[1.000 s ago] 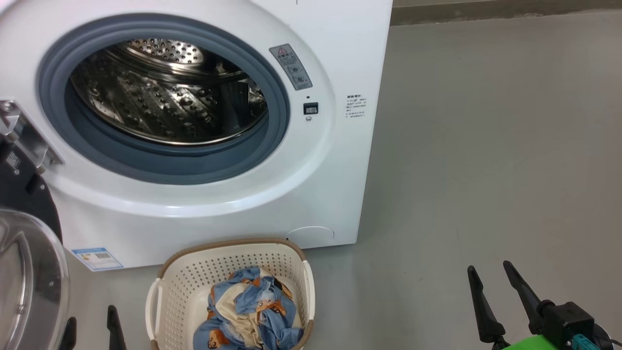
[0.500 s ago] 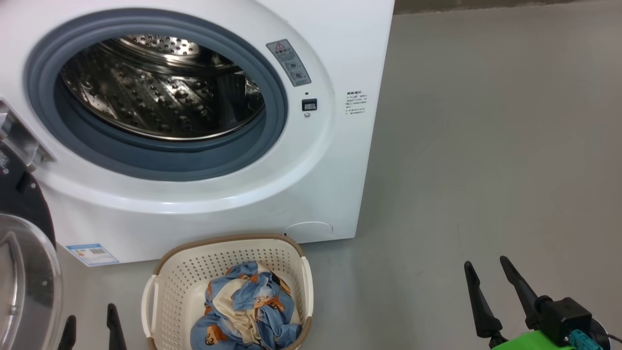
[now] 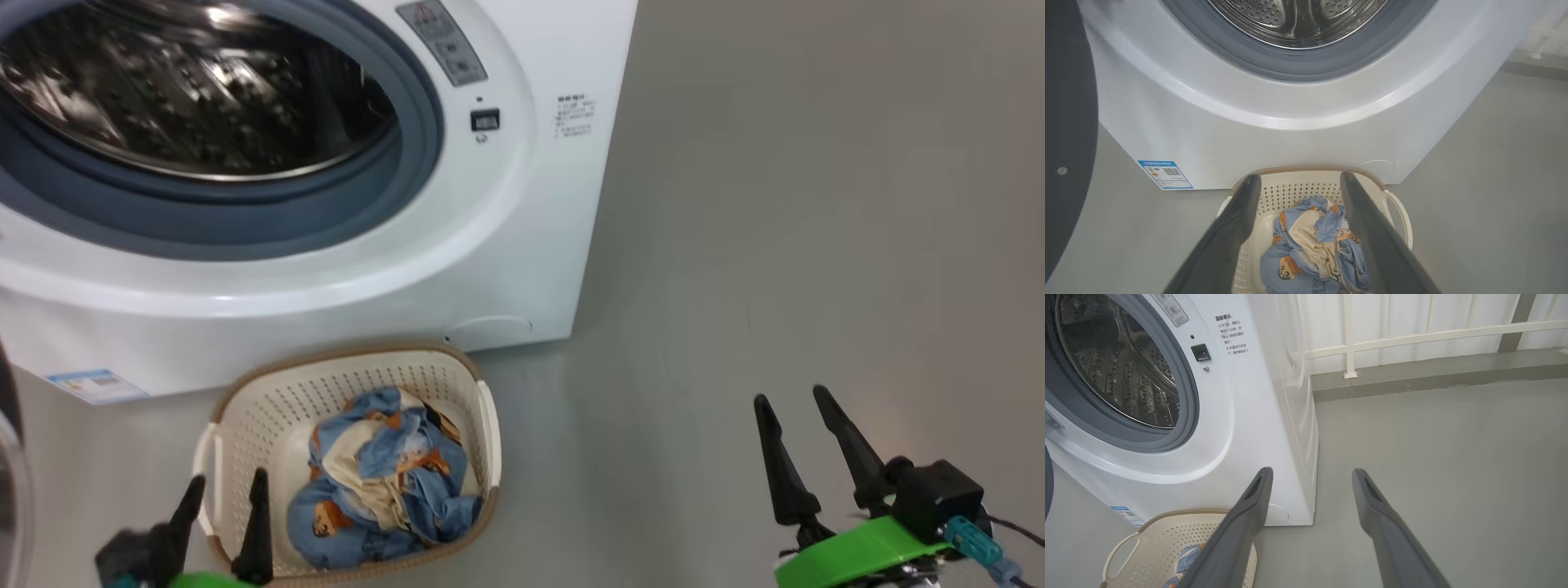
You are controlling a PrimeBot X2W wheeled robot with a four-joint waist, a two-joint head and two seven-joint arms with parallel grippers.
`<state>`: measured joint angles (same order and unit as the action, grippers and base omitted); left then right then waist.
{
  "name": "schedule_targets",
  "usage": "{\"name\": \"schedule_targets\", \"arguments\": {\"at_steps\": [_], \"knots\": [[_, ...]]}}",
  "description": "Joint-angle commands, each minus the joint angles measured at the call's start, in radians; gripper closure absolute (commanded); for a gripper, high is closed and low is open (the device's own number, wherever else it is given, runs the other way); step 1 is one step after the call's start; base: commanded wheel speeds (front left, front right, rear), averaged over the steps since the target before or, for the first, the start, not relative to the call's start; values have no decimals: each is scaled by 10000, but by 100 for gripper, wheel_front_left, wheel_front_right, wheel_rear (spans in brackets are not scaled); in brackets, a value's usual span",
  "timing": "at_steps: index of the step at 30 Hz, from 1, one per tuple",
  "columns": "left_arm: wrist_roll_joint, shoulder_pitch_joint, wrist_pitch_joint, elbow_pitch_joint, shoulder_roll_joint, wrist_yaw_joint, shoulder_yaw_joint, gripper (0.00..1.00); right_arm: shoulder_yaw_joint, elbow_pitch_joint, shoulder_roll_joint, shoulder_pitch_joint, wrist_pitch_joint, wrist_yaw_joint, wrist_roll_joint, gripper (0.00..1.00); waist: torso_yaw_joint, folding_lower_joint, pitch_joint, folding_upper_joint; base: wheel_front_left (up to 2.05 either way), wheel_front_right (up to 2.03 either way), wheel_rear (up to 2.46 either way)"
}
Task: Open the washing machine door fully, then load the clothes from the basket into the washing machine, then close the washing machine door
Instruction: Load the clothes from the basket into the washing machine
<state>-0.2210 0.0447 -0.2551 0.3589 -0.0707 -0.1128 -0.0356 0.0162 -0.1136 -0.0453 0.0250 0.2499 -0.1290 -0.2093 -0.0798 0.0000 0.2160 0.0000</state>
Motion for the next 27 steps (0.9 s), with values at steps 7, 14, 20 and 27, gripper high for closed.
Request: {"name": "schedule_targets", "arguments": {"at_steps": [7, 14, 20, 27], "knots": [[-669, 1847, 314, 1344, -1018, -163, 397, 0, 756, 545, -49, 1075, 118, -17, -523, 0, -1108, 0, 2425, 0, 0, 0, 0], [-1648, 2789, 652, 2411, -2345, -175, 2050, 0, 1196, 604, -49, 1711, 118, -17, -974, 0, -1952, 0, 3495, 0, 0, 0, 0], [-2617, 3524, 804, 3215, -3155, -176, 3318, 0, 1483, 796, -49, 1908, 118, -17, -1150, 0, -2418, 0, 4042, 0, 0, 0, 0], [-3142, 4609, 798, 4293, -3871, -177, 4213, 0, 1474, 1011, -49, 2035, 118, -17, -1158, 0, -2623, 0, 4809, 0, 0, 0, 0]]}}
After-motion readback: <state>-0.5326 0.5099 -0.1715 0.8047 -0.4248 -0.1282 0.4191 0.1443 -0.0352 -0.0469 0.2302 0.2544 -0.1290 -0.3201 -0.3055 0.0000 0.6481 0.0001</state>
